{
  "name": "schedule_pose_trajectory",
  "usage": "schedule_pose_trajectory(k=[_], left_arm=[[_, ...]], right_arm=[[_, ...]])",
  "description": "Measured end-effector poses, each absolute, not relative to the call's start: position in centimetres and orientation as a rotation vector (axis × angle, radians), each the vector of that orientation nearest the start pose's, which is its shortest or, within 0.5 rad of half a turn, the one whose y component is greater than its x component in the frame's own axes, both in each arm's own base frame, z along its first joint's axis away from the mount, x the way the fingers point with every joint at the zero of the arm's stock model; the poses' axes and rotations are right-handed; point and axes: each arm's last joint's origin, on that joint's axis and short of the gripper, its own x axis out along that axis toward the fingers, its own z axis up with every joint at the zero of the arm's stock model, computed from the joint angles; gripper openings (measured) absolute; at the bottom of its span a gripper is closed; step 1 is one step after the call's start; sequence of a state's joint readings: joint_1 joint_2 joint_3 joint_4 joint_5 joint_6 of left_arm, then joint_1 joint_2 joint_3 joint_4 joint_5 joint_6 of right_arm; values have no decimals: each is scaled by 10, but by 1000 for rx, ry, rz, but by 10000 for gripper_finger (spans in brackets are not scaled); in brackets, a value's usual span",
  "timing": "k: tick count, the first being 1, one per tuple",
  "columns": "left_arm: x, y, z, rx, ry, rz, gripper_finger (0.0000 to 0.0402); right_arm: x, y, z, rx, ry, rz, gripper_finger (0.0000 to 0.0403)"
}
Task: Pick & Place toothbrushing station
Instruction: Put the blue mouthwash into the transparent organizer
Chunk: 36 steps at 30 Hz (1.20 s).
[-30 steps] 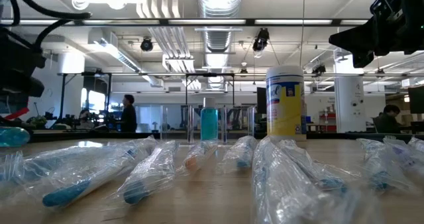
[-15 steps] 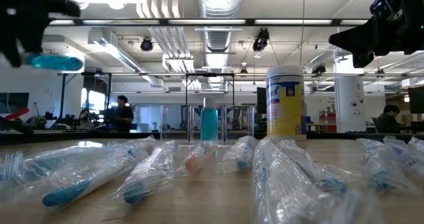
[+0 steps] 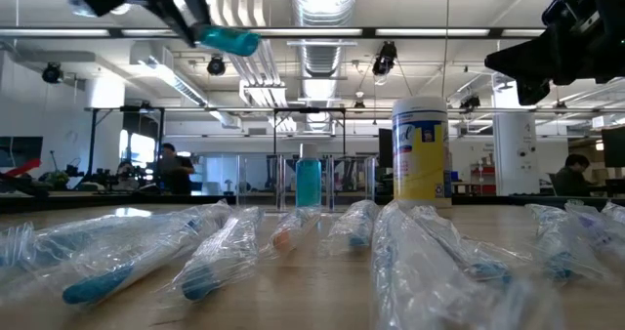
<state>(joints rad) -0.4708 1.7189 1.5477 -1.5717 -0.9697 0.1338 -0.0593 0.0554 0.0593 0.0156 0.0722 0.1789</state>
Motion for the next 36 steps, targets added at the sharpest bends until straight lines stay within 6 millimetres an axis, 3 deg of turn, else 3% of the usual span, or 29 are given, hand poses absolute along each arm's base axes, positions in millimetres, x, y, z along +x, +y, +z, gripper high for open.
schedule_pose_trajectory(k=[4,10,20,25,36], left_arm=[[288,-102,307,1392,1333,376,90],[303,-90,313,1423,1251,521,90],[327,-91,322,1467,1079,754,90],[335,-87,326,1460,1058,832,90],[342,-76,331,1434,1055,937,90]], right_arm=[[102,-8,185,203,-57,-105,34],[115,-8,190,162,-65,-106,58],[143,-11,216,138,-173,-131,222],[164,-12,229,117,-174,-131,275],[232,-16,262,74,-152,-129,295]])
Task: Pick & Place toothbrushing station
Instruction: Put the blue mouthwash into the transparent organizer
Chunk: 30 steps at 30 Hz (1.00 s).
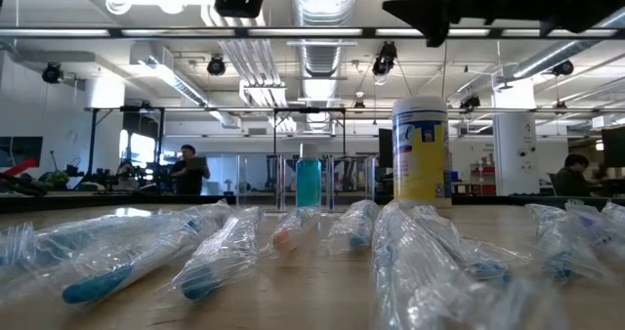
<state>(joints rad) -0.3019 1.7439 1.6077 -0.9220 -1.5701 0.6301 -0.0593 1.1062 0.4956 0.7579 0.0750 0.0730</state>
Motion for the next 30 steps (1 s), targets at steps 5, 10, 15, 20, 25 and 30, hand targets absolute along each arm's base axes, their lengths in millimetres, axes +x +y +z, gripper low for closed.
schedule_pose_trajectory(k=[5,10,15,20,25,30], left_arm=[[344,-75,331,1420,1050,949,90],[344,-75,331,1420,1051,949,90],[344,-75,332,1411,1046,954,90],[344,-75,332,1406,1041,957,90],[344,-75,332,1405,1041,956,90],[344,-75,330,1406,1042,954,90]], right_arm=[[261,-17,267,73,-158,-97,296],[280,-17,268,71,-173,-68,296],[294,-17,272,77,-173,-43,289],[303,-18,271,79,-161,-45,280],[302,-18,272,73,-168,-45,263],[300,-18,276,66,-181,-45,245]])
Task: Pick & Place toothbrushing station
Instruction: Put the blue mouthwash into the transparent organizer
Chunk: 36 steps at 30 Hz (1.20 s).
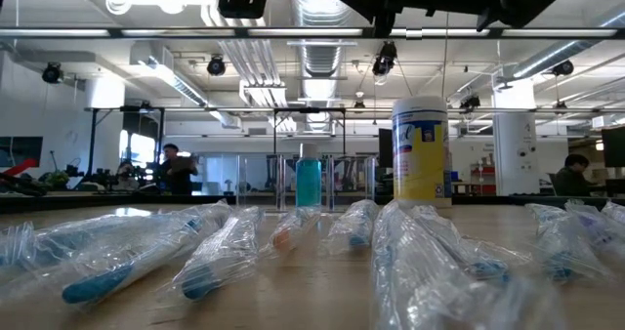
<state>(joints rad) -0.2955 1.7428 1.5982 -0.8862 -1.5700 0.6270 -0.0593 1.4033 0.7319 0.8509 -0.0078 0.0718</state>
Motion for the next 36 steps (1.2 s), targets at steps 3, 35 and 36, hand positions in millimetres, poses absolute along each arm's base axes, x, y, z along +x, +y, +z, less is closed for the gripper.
schedule_pose_trajectory(k=[3,35,36], left_arm=[[345,-75,330,1400,1038,955,90],[347,-76,329,1375,1027,932,90],[347,-76,329,1374,1026,933,90]], right_arm=[[300,-18,275,64,-178,-45,237],[301,-18,272,32,-166,-56,76],[301,-18,272,31,-166,-56,76]])
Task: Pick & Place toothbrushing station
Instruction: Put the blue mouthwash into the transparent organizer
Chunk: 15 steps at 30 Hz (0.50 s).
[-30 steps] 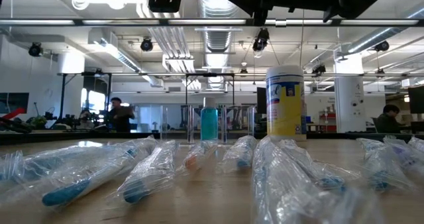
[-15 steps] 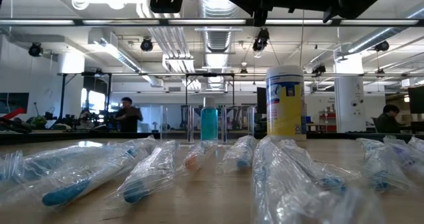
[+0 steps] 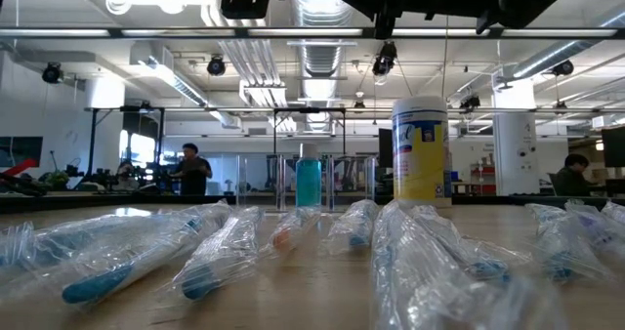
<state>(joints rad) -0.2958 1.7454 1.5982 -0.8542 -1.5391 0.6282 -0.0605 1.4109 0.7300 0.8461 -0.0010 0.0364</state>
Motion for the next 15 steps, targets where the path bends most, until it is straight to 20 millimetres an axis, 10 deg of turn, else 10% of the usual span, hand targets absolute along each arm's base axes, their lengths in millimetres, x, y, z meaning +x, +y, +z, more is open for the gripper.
schedule_pose_trajectory(k=[4,15], left_arm=[[347,-77,329,1375,1020,942,97],[337,-93,340,1397,976,924,277]], right_arm=[[301,-18,273,28,-168,-57,76],[288,-17,278,16,-189,-53,79]])
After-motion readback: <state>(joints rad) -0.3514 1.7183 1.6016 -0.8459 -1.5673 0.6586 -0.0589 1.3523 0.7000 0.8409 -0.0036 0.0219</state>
